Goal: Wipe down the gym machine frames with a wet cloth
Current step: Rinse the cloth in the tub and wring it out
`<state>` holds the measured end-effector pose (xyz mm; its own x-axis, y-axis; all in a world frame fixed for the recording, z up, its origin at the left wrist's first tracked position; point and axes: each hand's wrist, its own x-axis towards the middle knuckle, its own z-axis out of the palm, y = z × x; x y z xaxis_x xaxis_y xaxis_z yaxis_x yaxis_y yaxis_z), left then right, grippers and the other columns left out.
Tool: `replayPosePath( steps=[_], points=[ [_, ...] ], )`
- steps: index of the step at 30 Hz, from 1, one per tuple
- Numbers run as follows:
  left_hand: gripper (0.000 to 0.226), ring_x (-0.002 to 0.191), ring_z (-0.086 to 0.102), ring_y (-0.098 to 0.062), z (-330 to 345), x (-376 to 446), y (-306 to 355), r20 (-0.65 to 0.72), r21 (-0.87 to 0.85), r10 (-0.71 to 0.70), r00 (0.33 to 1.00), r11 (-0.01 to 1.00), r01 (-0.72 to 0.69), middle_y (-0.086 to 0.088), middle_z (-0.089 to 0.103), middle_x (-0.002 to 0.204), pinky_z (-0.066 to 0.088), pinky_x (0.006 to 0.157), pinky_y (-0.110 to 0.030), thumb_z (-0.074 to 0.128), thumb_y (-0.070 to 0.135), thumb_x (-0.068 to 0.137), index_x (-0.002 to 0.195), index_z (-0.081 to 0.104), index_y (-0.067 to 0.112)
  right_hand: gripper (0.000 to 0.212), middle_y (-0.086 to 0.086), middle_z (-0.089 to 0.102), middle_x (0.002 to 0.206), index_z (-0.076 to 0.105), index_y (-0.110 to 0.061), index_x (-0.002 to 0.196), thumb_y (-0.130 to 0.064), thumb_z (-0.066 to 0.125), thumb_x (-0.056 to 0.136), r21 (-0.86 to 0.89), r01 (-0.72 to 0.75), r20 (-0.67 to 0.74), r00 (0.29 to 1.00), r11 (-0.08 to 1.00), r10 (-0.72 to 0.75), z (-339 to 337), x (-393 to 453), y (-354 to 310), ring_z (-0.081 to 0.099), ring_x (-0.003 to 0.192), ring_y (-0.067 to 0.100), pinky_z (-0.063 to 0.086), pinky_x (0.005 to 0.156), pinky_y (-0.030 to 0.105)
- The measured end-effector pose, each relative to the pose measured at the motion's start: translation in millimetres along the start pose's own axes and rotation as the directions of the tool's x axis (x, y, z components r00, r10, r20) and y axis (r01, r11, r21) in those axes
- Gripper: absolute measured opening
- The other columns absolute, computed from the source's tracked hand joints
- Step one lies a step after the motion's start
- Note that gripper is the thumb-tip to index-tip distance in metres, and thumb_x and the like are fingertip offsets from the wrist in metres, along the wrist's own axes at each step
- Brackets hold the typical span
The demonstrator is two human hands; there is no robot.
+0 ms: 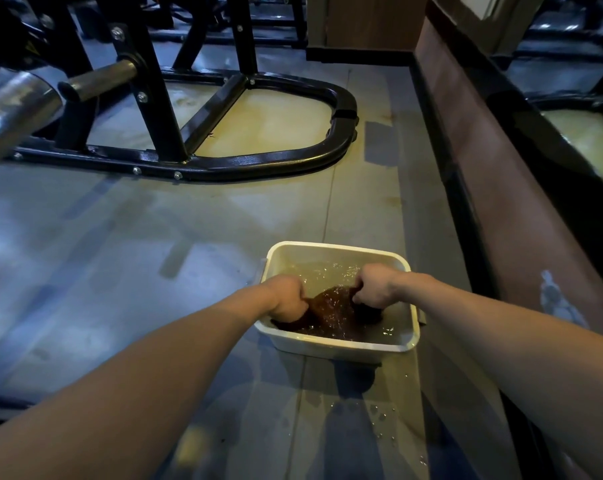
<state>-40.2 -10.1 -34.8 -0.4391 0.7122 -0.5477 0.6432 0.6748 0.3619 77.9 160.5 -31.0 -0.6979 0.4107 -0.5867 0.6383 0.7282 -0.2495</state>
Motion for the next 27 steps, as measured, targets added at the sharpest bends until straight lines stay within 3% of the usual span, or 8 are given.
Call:
replayPosePath(
  steps=[6, 9, 14, 16, 19, 21, 24, 27],
  points=[
    [0.021, 0.096, 0.062, -0.028, -16, 3, 10, -0.133, -0.554, -0.091, 0.987, 0.833, 0.002, -0.02, 0.065, 0.098, 0.056, 0.093, -0.046, 0.047, 0.031, 0.096, 0.086, 0.064, 0.025, 0.019, 0.009, 0.065, 0.083, 0.066, -0.004, 0.094, -0.005, 0.049, 0.101, 0.664, 0.0, -0.05, 0.998, 0.748, 0.045, -18, -13, -17, 0.056, 0.074, 0.017, 0.045, 0.058, 0.024],
    [0.016, 0.094, 0.068, -0.03, -24, -7, 15, -0.097, -0.735, -0.082, 0.992, 0.678, -0.016, -0.022, 0.065, 0.101, 0.063, 0.063, -0.037, 0.046, 0.015, 0.106, 0.098, 0.06, 0.013, 0.019, 0.012, 0.067, 0.093, 0.067, -0.002, 0.103, -0.004, 0.048, 0.104, 0.804, 0.037, -0.042, 0.999, 0.594, -0.005, -30, -26, -22, 0.061, 0.083, 0.018, 0.047, 0.061, 0.023],
    [0.029, 0.096, 0.074, -0.032, -29, -11, 22, -0.081, -0.854, -0.086, 0.993, 0.519, -0.025, -0.02, 0.072, 0.107, 0.064, 0.078, -0.044, 0.045, 0.028, 0.108, 0.113, 0.064, 0.007, 0.025, 0.02, 0.071, 0.118, 0.07, -0.005, 0.122, -0.005, 0.054, 0.102, 0.756, 0.147, -0.07, 0.987, 0.638, -0.144, -13, -45, -43, 0.068, 0.115, 0.032, 0.055, 0.101, 0.038],
    [0.041, 0.098, 0.075, -0.028, -29, -11, 18, -0.077, -0.839, -0.084, 0.993, 0.544, -0.019, -0.014, 0.076, 0.106, 0.063, 0.086, -0.044, 0.056, 0.048, 0.101, 0.115, 0.069, 0.012, 0.026, 0.02, 0.072, 0.122, 0.068, -0.007, 0.125, -0.007, 0.058, 0.102, 0.853, 0.141, -0.032, 0.975, 0.503, -0.218, -6, -48, -47, 0.065, 0.123, 0.038, 0.05, 0.11, 0.046],
    [0.028, 0.102, 0.073, -0.026, -30, -9, 10, -0.071, -0.786, -0.068, 0.995, 0.619, -0.014, -0.015, 0.075, 0.11, 0.059, 0.095, -0.043, 0.067, 0.03, 0.098, 0.117, 0.068, 0.009, 0.03, 0.02, 0.071, 0.124, 0.061, -0.004, 0.133, -0.009, 0.059, 0.103, 0.983, -0.008, 0.056, 0.964, 0.184, -0.261, -13, -49, -36, 0.071, 0.114, 0.029, 0.058, 0.1, 0.037],
    [0.02, 0.104, 0.069, -0.025, -32, -9, 8, -0.084, -0.776, -0.082, 0.993, 0.63, -0.013, -0.015, 0.072, 0.113, 0.06, 0.086, -0.036, 0.062, 0.016, 0.101, 0.121, 0.065, 0.012, 0.034, 0.018, 0.07, 0.124, 0.058, -0.004, 0.138, -0.011, 0.058, 0.104, 0.95, 0.049, 0.006, 0.984, 0.307, -0.176, -15, -44, -29, 0.072, 0.104, 0.024, 0.061, 0.092, 0.035],
    [0.024, 0.104, 0.068, -0.024, -34, -11, 12, -0.114, -0.666, -0.021, 0.993, 0.744, -0.06, -0.012, 0.07, 0.111, 0.057, 0.078, -0.03, 0.06, 0.011, 0.101, 0.123, 0.063, 0.021, 0.067, 0.01, 0.047, 0.151, 0.036, -0.018, 0.158, -0.014, 0.066, 0.098, 0.412, 0.258, -0.276, 0.949, 0.874, -0.15, -9, -33, -19, 0.057, 0.126, 0.026, 0.056, 0.1, 0.036],
    [0.026, 0.107, 0.066, -0.024, -32, -14, 13, -0.104, -0.502, 0.094, 0.99, 0.854, -0.133, -0.009, 0.068, 0.114, 0.059, 0.09, -0.036, 0.059, 0.01, 0.1, 0.119, 0.064, 0.027, 0.089, -0.002, 0.031, 0.165, 0.02, -0.032, 0.163, -0.017, 0.072, 0.093, -0.035, 0.379, -0.257, 0.891, 0.925, -0.375, -7, -30, -19, 0.029, 0.148, 0.024, 0.038, 0.12, 0.046]
  ],
)
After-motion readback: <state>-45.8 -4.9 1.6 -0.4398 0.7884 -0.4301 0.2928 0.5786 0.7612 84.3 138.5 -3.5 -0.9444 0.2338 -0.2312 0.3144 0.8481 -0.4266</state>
